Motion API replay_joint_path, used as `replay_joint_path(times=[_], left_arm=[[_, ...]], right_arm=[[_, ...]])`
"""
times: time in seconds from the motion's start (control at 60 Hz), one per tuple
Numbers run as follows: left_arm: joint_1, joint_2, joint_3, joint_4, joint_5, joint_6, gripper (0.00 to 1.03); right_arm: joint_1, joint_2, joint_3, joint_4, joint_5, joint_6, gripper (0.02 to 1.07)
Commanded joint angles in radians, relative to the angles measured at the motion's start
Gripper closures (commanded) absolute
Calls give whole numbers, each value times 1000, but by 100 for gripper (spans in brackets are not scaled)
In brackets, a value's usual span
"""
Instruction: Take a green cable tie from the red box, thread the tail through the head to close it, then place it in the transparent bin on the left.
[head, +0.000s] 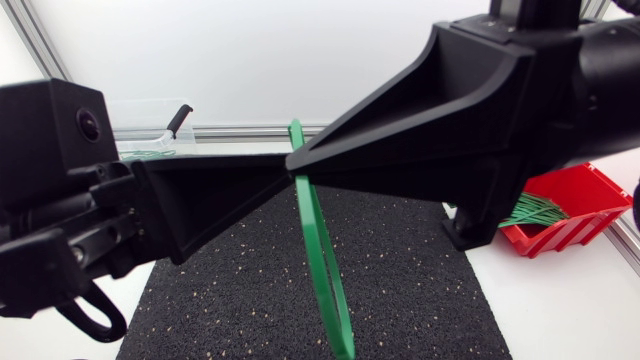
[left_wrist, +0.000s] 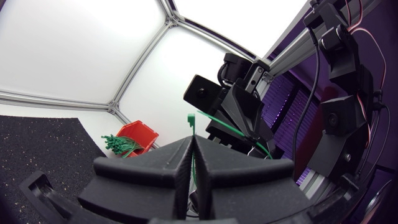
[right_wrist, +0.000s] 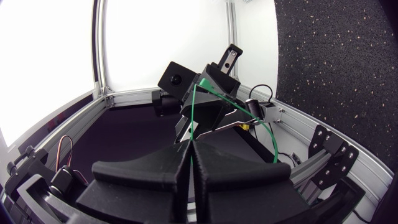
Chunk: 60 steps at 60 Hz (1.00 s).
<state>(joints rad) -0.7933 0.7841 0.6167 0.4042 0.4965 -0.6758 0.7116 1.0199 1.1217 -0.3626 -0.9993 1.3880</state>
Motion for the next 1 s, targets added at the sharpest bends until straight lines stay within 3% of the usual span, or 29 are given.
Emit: replay_joint_path(times=[0.0, 0.983], left_arm=[[-4, 1, 5, 5, 7, 16, 100], [11, 21, 32, 5, 5, 19, 100]], right_arm=[[-4, 3, -25, 11, 1, 28, 101], [-12, -26, -51, 11, -1, 28, 101]])
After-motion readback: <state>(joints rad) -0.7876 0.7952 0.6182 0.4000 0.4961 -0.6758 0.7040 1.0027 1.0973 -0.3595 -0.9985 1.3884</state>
